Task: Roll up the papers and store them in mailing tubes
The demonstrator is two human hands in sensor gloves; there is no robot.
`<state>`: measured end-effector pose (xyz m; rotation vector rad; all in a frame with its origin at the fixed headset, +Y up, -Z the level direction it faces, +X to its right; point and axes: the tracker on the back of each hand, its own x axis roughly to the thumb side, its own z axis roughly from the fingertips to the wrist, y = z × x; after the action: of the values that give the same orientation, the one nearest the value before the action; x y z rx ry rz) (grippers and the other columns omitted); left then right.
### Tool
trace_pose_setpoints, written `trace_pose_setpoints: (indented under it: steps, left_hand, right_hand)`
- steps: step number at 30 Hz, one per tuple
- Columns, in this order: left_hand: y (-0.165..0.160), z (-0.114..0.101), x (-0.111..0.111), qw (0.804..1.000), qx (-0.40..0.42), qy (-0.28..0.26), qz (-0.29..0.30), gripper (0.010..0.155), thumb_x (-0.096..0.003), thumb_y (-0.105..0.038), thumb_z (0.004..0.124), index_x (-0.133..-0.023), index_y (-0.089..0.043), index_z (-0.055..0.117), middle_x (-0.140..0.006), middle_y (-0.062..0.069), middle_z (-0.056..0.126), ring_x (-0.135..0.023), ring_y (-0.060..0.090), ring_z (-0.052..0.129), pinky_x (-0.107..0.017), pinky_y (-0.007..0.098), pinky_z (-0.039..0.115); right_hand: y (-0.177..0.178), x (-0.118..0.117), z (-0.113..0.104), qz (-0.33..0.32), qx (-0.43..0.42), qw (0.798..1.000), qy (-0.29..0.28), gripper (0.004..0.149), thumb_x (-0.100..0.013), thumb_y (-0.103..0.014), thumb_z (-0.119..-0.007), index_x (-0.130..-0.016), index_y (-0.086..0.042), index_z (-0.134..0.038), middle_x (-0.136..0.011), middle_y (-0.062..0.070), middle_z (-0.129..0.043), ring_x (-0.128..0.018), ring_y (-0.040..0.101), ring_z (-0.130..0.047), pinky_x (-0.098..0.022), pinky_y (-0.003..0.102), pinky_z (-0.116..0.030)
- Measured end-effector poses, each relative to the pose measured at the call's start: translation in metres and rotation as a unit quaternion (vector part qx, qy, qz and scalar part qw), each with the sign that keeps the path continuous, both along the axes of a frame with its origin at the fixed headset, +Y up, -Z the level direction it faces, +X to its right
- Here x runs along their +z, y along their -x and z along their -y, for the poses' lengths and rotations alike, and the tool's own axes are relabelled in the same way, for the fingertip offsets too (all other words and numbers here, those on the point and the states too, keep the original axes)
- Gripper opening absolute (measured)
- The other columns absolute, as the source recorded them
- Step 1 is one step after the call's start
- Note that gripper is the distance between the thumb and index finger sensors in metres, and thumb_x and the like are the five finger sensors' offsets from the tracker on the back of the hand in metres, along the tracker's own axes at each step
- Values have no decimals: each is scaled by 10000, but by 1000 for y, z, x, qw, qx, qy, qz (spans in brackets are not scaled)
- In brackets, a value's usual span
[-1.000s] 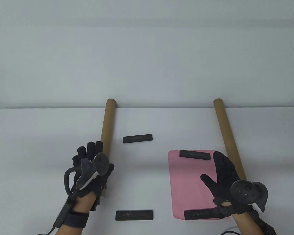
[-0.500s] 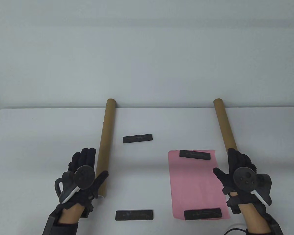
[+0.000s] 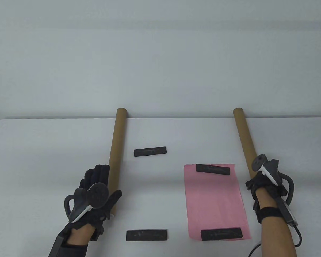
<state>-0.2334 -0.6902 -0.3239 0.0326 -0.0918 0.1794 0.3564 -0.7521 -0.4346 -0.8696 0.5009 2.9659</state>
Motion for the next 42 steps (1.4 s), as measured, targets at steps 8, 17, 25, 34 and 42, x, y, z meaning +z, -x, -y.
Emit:
trace_pose_setpoints:
  steps: [8, 17, 25, 34, 42]
  left_hand:
    - [0, 1, 0, 1000, 2, 5, 2, 979, -380, -698, 671, -1062, -334, 70, -1186, 41, 255, -1120, 446, 411, -765, 616, 519]
    - [-1, 0, 1, 999, 34, -13, 31, 978, -380, -681, 700, -1064, -309, 109, -1179, 40, 318, -1109, 432, 501, -748, 626, 551]
    - [1, -12, 7, 992, 82, -74, 66, 915, -383, -639, 749, -1074, -281, 268, -1124, 20, 541, -1061, 258, 756, -767, 500, 628]
    - [-6, -36, 25, 953, 220, -135, 157, 583, -423, -532, 755, -967, -335, 690, -866, -73, 943, -750, 134, 1090, -667, 373, 861]
    - [-20, -34, 30, 932, 293, -85, 193, 540, -426, -592, 646, -857, -338, 849, -701, -93, 1027, -579, 133, 1109, -640, 412, 836]
  right_hand:
    - [-9, 7, -4, 17, -10, 999, -27, 877, -448, -467, -942, -1061, 9, -535, -946, 213, -717, -753, 428, -946, -495, 556, -984]
    - [14, 65, -66, -155, 130, 960, -196, 748, -414, -571, -996, -997, -236, -667, -908, 35, -788, -702, 237, -1001, -516, 413, -1007]
    - [18, 103, -66, -288, 83, 866, -401, 644, -379, -432, -1032, -925, -335, -705, -923, -23, -766, -838, 307, -883, -670, 609, -776]
    - [34, 110, -70, -356, 71, 835, -414, 643, -393, -407, -1031, -929, -367, -679, -956, -53, -739, -938, 302, -803, -745, 628, -677]
    - [49, 116, -75, -376, 102, 811, -435, 648, -430, -403, -1006, -955, -358, -628, -979, -32, -689, -942, 320, -762, -744, 647, -658]
